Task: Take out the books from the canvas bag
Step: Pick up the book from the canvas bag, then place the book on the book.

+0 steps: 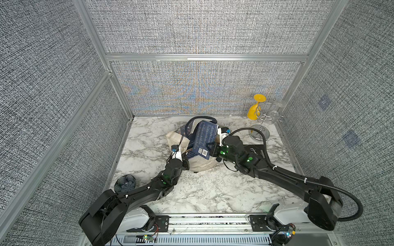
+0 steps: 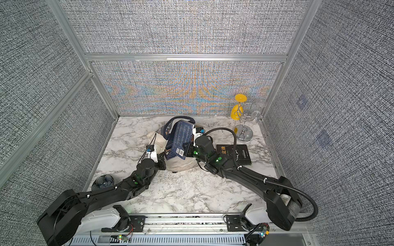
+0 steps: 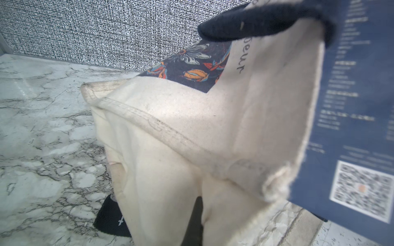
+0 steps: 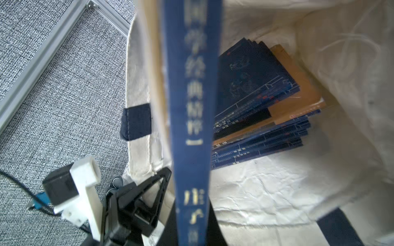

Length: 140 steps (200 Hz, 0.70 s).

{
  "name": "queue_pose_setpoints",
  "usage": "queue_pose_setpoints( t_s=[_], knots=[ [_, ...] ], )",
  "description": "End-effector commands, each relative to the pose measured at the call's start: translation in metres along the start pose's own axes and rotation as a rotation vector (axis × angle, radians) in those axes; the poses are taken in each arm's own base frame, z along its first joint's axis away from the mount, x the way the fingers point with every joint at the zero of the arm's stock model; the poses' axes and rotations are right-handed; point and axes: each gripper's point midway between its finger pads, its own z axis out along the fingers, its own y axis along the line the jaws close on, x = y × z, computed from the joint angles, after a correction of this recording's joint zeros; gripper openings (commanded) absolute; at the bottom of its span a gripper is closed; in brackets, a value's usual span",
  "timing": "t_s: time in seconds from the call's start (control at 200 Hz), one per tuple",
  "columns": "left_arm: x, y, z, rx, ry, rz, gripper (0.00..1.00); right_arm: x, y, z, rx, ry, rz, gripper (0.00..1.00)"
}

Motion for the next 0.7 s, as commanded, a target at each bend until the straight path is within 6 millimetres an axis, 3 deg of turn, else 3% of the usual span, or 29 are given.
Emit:
queue_pose_setpoints(
  t_s=[0.0,0.32,0.695],
  knots=[
    [-0.008,-0.001,0.001,-0.006,-0.026,-0.02,0.0,-0.011,-0.002,-0.02,0.007,-0.06,-0.049,0.0],
    [-0.007,0.0,0.002,-0.01,-0.021,-0.017,0.0,-0.037,-0.027,-0.083,0.086,-0.199,-0.061,0.0],
    [-0.007,0.0,0.001,-0.015,-0.022,-0.011,0.0,-0.045,-0.112,-0.152,0.342,-0.432,0.153,0.0]
  ],
)
